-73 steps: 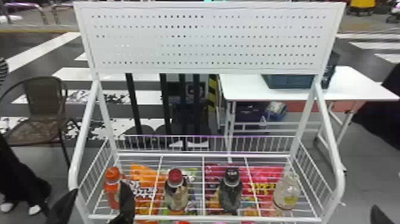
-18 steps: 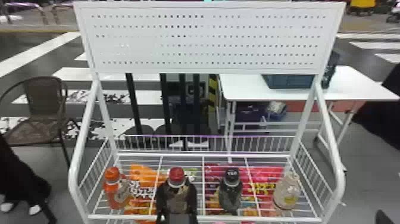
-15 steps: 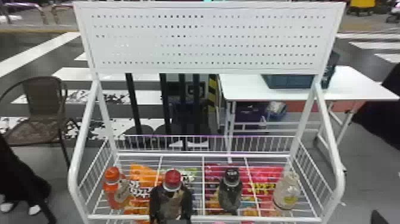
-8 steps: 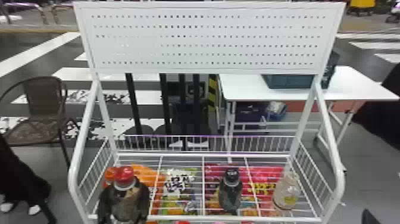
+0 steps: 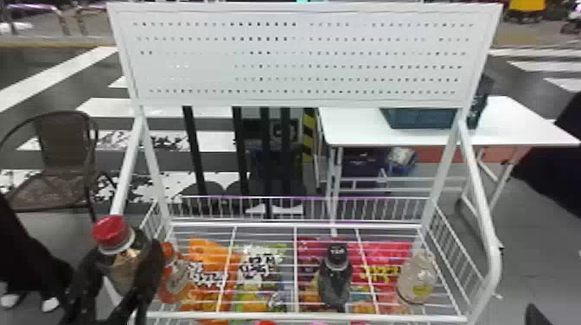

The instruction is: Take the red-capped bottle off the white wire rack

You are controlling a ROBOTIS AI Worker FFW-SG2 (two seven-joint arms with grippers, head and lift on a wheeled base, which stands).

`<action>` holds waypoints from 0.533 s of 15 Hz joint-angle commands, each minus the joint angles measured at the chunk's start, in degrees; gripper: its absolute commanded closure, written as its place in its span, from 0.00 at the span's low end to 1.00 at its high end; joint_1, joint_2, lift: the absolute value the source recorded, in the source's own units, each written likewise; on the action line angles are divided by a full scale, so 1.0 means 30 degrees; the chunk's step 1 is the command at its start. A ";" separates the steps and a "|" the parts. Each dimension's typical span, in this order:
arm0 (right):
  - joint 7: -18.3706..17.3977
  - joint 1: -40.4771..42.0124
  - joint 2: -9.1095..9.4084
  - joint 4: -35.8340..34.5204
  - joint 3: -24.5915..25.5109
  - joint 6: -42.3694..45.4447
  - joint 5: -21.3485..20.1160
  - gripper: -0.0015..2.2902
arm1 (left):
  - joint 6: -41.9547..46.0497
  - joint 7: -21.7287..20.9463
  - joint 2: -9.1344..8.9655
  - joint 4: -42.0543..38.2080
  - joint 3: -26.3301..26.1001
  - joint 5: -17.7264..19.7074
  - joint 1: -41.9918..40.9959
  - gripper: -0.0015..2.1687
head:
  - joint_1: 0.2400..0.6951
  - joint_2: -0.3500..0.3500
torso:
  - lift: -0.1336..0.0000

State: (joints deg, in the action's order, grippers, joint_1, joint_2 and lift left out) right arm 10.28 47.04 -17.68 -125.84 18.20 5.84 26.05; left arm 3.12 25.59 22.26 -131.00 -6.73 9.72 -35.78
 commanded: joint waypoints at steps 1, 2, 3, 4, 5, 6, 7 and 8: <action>0.0000 0.0024 0.0034 -0.0008 -0.0002 0.0001 -0.0013 0.07 | 0.0028 -0.0004 -0.0007 0.0130 0.0076 -0.0018 -0.0085 0.61 | 0.57 0.50 | 1.00; 0.0000 0.0024 0.0063 -0.0067 -0.0002 0.0060 -0.0013 0.07 | -0.0031 -0.0004 -0.0007 0.0130 0.0076 -0.0048 -0.0085 0.61 | 0.57 0.50 | 1.00; 0.0000 0.0054 0.0063 -0.0067 -0.0002 0.0060 -0.0013 0.07 | -0.0031 -0.0004 -0.0007 0.0130 0.0076 -0.0048 -0.0085 0.61 | 0.57 0.50 | 1.00; 0.0000 0.0054 0.0063 -0.0096 -0.0002 0.0060 -0.0042 0.07 | -0.0089 0.0055 -0.0007 0.0160 0.0076 -0.0077 -0.0085 0.61 | 0.57 0.50 | 1.00; 0.0000 0.0083 0.0063 -0.0154 -0.0031 0.0060 -0.0042 0.07 | -0.0089 0.0084 -0.0036 0.0189 0.0076 -0.0077 -0.0085 0.61 | 0.57 0.50 | 1.00; 0.0000 0.0112 0.0063 -0.0154 -0.0031 0.0060 -0.0042 0.07 | -0.0089 0.0113 -0.0065 0.0218 0.0046 -0.0106 -0.0085 0.61 | 0.57 0.50 | 1.00; 0.0000 0.0112 0.0034 -0.0184 -0.0002 0.0060 -0.0042 0.07 | -0.0089 0.0142 -0.0065 0.0248 -0.0042 -0.0223 -0.0115 0.61 | 0.57 0.50 | 1.00; 0.0000 0.0112 0.0034 -0.0213 -0.0002 0.0060 -0.0042 0.07 | -0.0148 0.0172 -0.0065 0.0218 -0.0130 -0.0311 -0.0115 0.61 | 0.57 0.50 | 1.00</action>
State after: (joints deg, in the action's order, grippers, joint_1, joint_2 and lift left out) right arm 10.28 47.36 -17.54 -126.35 18.19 6.00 25.93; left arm 2.80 26.00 22.07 -130.31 -6.77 9.15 -36.07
